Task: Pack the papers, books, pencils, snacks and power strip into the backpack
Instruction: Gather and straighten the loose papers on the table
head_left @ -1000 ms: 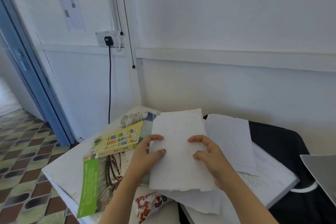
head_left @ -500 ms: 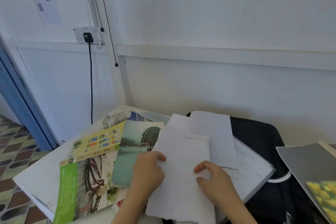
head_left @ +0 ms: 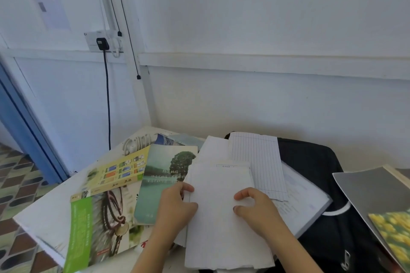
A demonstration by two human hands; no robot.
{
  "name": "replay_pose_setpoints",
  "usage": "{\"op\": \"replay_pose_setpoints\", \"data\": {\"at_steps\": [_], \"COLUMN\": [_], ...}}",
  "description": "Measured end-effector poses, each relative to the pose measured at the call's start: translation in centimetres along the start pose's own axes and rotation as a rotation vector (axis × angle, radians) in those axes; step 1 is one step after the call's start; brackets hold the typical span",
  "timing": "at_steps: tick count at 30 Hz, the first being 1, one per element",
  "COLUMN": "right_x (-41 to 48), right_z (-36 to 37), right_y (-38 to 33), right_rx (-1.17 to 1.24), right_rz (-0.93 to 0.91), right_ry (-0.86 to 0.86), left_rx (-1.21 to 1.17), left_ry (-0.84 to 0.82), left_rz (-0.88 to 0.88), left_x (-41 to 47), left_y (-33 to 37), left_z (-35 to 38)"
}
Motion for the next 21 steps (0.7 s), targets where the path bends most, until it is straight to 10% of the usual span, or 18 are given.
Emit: {"op": "replay_pose_setpoints", "data": {"at_steps": [9,21], "right_x": [-1.1,-3.2], "right_z": [-0.2,-5.5], "right_y": [-0.8,-5.4], "right_rx": [0.205,0.248], "right_rz": [-0.071,-0.674], "right_ry": [-0.017,0.312], "left_rx": [-0.257,-0.374], "left_ry": [-0.077,0.029], "left_rz": [-0.094,0.593], "left_x": [-0.6,-3.3], "left_y": [-0.6,9.0], "left_z": [0.0,-1.5]}}
Point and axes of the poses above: each hand's wrist, its own x-axis towards the middle knuckle, its own z-axis out of the palm, y = z × x, the point moved 5 cm from there along x, towards the middle knuckle, and after that the axes turned 1 degree about y, right-handed, at the moved point
